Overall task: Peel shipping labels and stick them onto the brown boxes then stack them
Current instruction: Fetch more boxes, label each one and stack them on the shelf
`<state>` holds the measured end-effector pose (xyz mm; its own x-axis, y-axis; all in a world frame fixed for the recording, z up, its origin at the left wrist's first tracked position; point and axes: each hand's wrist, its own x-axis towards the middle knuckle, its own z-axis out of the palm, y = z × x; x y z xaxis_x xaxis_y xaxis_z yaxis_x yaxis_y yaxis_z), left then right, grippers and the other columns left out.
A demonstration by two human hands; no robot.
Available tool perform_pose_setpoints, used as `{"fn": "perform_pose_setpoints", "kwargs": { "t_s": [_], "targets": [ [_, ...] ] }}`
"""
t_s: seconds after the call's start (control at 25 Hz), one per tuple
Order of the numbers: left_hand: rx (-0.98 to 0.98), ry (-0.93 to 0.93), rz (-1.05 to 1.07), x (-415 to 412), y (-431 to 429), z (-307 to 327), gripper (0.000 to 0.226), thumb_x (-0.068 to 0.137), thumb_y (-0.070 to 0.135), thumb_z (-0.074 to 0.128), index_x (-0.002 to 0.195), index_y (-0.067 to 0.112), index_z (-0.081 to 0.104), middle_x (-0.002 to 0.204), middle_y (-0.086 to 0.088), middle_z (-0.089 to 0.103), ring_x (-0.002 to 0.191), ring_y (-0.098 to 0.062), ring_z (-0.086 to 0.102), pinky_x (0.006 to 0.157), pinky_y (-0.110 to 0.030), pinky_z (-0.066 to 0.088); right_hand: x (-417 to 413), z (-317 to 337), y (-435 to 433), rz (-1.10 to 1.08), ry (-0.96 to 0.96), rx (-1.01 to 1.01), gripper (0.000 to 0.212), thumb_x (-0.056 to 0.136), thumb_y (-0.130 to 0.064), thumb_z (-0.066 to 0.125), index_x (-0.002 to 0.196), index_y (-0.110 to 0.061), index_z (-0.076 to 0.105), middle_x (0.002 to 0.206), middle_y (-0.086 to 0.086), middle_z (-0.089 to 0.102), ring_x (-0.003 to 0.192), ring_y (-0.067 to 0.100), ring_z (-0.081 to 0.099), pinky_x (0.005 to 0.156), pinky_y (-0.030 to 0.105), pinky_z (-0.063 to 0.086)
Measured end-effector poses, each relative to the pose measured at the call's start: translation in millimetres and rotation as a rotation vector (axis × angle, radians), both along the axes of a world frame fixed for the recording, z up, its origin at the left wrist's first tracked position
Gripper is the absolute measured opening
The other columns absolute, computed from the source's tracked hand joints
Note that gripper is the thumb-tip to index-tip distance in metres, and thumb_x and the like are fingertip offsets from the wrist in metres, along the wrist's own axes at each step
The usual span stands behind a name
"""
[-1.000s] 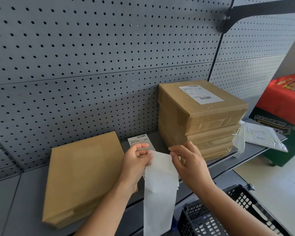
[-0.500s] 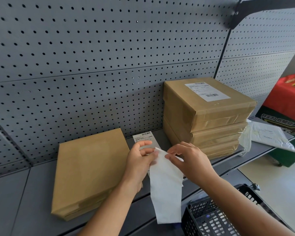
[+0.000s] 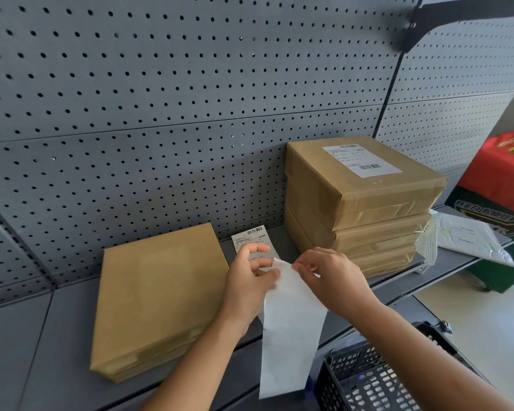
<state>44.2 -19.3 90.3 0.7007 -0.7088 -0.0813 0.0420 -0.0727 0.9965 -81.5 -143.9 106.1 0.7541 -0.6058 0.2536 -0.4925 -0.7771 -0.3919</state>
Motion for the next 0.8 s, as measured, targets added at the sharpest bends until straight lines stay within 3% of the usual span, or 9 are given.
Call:
{"fn": "perform_pose_setpoints", "kwargs": {
  "t_s": [0.24, 0.4, 0.48, 0.56, 0.8],
  "targets": [
    [0.02, -0.017, -0.004, -0.2, 1.4, 0.2, 0.037, 0.088, 0.004, 0.074, 0.111, 0.028, 0.058, 0.105, 0.001, 0.075, 0.09, -0.017, 0.071, 0.07, -0.024, 0.06, 3.0, 0.2, -0.1, 0.006, 0.031, -0.011, 0.019, 0.098, -0.039, 0.053, 0.102, -0.034, 0.071, 0.097, -0.017, 0.068, 0.088, 0.006, 0.063, 0.072, 0.031, 0.057],
    [0.017, -0.005, -0.019, -2.2, 1.8, 0.0, 0.037, 0.089, 0.002, 0.072, 0.114, 0.026, 0.059, 0.103, -0.001, 0.074, 0.084, -0.017, 0.071, 0.07, -0.025, 0.061, 5.4, 2.3, 1.6, 0.028, -0.001, -0.02, 0.019, 0.093, -0.051, 0.058, 0.102, -0.037, 0.068, 0.096, -0.02, 0.066, 0.087, 0.002, 0.062, 0.072, 0.029, 0.057],
    [0.021, -0.026, -0.032, -3.2, 2.1, -0.1, 0.037, 0.09, 0.003, 0.072, 0.115, 0.027, 0.058, 0.1, -0.002, 0.074, 0.076, -0.01, 0.069, 0.072, -0.027, 0.062, 7.4, 3.3, 2.6, 0.027, -0.003, -0.026, 0.017, 0.094, -0.048, 0.059, 0.102, -0.037, 0.069, 0.096, -0.019, 0.066, 0.086, 0.003, 0.063, 0.071, 0.029, 0.058],
    [0.024, -0.059, -0.051, -4.5, 3.1, 1.7, 0.037, 0.091, 0.004, 0.071, 0.116, 0.027, 0.057, 0.096, 0.001, 0.073, 0.067, -0.004, 0.065, 0.067, -0.02, 0.058, 9.0, 3.2, 2.7, 0.02, -0.003, -0.037, 0.016, 0.096, -0.041, 0.057, 0.102, -0.036, 0.07, 0.096, -0.018, 0.068, 0.084, 0.004, 0.064, 0.069, 0.031, 0.058],
    [0.077, -0.086, -0.113, -7.1, 5.0, 4.6, 0.047, 0.089, -0.001, 0.066, 0.122, 0.03, 0.054, 0.107, 0.005, 0.068, 0.068, -0.011, 0.059, 0.056, -0.01, 0.048, 14.3, 5.6, -2.6, -0.017, 0.006, -0.039, 0.017, 0.101, -0.037, 0.049, 0.102, -0.03, 0.065, 0.093, -0.016, 0.065, 0.084, 0.011, 0.063, 0.069, 0.036, 0.057]
  ]
}}
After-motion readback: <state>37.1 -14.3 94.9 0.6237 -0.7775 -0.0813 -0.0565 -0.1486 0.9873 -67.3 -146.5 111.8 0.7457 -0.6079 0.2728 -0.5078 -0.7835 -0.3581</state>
